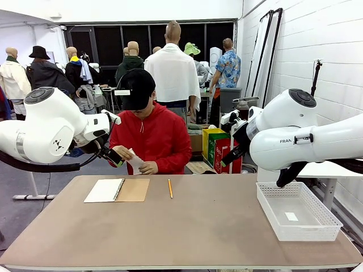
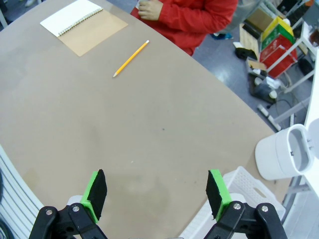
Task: Sort the paper based on its condition.
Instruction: If a person hands you a paper, place it in the Organizing basket , and if it's crumpled, put it in the Trash can.
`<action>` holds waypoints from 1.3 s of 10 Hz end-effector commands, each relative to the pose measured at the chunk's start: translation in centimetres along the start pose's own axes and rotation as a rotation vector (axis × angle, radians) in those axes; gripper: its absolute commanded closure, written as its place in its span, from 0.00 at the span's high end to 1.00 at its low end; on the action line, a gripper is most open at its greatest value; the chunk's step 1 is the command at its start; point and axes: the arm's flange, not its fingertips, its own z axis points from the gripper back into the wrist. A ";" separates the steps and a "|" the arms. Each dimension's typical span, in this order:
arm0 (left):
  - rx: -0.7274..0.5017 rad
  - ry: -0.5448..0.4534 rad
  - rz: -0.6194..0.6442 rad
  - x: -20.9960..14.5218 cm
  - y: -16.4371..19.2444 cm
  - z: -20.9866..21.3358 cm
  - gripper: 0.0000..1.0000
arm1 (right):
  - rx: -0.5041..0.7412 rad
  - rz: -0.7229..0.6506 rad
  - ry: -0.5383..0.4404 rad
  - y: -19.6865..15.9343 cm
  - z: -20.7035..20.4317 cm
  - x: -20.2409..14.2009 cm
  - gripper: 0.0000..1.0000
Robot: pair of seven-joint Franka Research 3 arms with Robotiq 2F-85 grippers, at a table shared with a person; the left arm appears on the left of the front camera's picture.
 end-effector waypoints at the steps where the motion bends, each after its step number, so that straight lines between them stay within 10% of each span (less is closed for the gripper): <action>1: 0.000 -0.007 -0.004 0.1 0.0 0.1 1.00 | 0.002 -0.001 0.000 0.0 0.0 0.0 1.00; 13: 0.000 -0.007 -0.004 0.1 0.0 0.1 1.00 | 0.002 -0.001 0.000 0.0 0.0 0.0 1.00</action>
